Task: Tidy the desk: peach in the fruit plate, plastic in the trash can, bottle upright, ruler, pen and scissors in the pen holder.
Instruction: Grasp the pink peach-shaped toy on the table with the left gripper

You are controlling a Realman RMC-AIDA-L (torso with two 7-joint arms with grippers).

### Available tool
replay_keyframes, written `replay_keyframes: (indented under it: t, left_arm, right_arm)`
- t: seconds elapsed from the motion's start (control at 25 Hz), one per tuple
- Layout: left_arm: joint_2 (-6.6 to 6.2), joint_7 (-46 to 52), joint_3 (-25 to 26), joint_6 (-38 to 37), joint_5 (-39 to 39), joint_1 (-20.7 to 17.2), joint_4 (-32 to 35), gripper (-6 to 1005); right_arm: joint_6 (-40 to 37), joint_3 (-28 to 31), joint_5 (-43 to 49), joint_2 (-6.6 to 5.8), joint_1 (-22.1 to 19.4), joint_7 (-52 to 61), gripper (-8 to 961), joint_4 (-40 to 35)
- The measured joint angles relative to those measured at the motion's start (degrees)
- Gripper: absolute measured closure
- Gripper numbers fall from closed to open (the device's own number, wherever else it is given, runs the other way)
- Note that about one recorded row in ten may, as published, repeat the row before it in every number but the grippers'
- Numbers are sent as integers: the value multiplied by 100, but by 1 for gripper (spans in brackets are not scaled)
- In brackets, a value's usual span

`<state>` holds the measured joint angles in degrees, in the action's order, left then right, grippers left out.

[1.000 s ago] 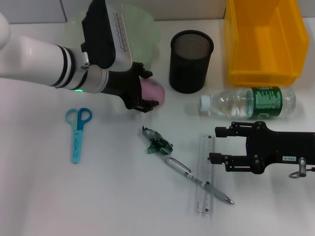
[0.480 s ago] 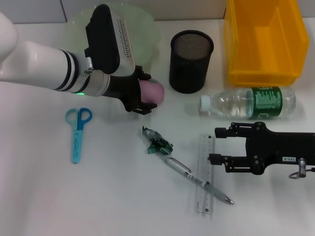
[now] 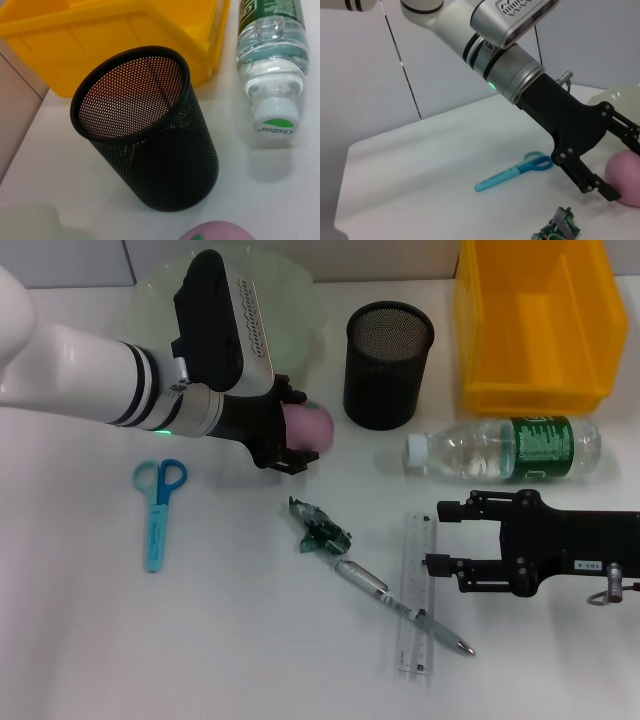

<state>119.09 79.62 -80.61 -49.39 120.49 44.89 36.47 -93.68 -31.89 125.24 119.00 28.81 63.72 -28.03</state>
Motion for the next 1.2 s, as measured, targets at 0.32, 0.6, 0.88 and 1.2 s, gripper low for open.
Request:
replay_keyframes:
  t: [0.32,0.6,0.88,1.2]
  left_arm:
    - [0,0,1,-14,-3,-22,0,244]
    - [0,0,1,-29,-12,-34,1,245]
    - [0,15,-25,-35,-18,-43,28,247]
    - [0,28,-51,-35,-26,-42,47,248]
  right_arm:
    - [0,-1,0,0,-7,0,209,9]
    - [-8,-10,0,0,-31,0,209,9]
    - [-19,-9,0,0,-61,0,210,9]
    - [-35,1,0,0,-66,0,210,9]
